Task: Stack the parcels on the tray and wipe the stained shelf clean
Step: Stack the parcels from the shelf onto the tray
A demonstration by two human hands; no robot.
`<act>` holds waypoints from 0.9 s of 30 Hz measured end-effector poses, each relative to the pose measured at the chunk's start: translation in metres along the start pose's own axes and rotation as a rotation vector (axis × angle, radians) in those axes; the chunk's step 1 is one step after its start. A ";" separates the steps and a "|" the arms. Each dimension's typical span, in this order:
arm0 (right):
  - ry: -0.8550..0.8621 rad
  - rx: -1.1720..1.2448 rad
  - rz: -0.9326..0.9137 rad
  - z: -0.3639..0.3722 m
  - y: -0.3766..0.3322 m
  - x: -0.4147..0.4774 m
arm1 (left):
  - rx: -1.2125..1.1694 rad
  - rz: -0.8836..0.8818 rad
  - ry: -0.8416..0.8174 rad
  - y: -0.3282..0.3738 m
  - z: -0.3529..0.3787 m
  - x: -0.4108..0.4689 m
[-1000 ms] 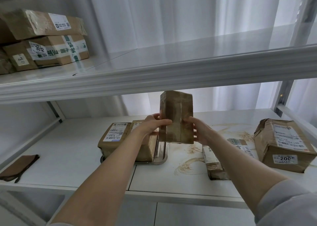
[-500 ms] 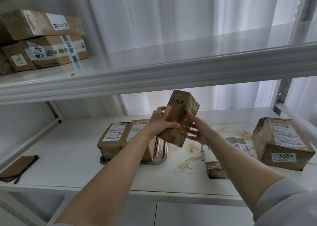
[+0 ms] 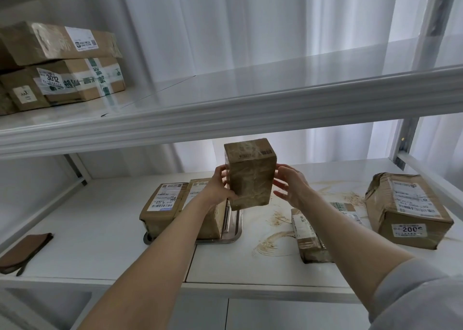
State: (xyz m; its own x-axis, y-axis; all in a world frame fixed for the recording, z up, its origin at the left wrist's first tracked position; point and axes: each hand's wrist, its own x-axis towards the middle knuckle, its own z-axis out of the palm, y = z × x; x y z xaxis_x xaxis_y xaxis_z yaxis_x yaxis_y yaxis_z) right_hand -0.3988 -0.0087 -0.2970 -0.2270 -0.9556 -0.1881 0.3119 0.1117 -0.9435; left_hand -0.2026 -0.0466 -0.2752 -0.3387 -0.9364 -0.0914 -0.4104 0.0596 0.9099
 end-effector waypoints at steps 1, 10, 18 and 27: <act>0.002 -0.006 -0.007 0.000 0.000 0.001 | -0.020 -0.007 -0.004 -0.001 -0.001 -0.001; -0.060 -0.114 0.021 -0.001 0.002 0.008 | -0.316 -0.164 -0.105 -0.013 -0.009 0.001; -0.102 -0.109 0.133 -0.001 0.003 0.008 | -0.453 -0.273 -0.013 -0.012 -0.009 0.004; -0.239 -0.008 0.223 0.001 0.003 0.011 | -0.502 -0.329 0.008 -0.016 -0.006 0.011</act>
State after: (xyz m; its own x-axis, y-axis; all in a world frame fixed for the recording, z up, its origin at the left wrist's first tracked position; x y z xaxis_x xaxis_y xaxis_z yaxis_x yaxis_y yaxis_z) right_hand -0.3995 -0.0188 -0.3014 0.0696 -0.9442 -0.3219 0.3217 0.3267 -0.8887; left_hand -0.1950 -0.0598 -0.2883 -0.2546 -0.8806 -0.3997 -0.0415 -0.4030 0.9142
